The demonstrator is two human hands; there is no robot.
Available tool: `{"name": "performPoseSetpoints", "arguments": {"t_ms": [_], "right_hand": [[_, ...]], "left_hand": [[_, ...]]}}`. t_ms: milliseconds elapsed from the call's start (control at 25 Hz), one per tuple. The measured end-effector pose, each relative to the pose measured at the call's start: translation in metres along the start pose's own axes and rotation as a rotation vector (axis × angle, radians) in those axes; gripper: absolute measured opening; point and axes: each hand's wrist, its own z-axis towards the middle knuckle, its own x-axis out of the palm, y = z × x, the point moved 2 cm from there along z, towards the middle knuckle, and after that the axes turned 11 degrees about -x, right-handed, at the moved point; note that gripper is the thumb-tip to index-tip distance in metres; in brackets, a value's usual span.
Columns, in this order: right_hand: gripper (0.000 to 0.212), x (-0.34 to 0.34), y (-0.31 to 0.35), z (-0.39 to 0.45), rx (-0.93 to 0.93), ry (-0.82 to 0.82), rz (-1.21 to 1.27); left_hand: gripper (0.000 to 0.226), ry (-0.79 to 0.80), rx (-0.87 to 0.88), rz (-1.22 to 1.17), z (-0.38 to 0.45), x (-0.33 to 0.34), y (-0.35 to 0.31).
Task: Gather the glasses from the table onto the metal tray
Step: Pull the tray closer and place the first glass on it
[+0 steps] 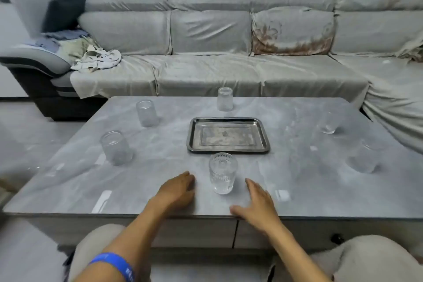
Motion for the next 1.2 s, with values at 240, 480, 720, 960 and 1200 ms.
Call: {"name": "performPoseSetpoints", "arguments": {"t_ms": [240, 480, 720, 960, 1200], "right_hand": [[0.081, 0.008, 0.035, 0.031, -0.003, -0.241, 0.182], [0.066, -0.018, 0.04, 0.061, -0.019, -0.358, 0.549], [0.066, -0.099, 0.069, 0.195, -0.167, -0.495, 0.469], [0.065, -0.086, 0.091, 0.301, -0.261, -0.357, 0.056], [0.06, -0.046, 0.082, 0.324, -0.328, -0.269, -0.11]], "left_hand": [[0.05, -0.001, -0.113, -0.239, 0.017, -0.021, 0.011], [0.035, -0.328, -0.248, -0.614, 0.086, -0.06, 0.011], [0.05, -0.247, -0.275, -0.417, 0.158, -0.032, 0.007], [0.06, -0.212, -0.272, -0.518, 0.171, -0.027, -0.001], [0.065, -0.166, -0.221, -0.543, 0.175, -0.029, 0.005]]}}
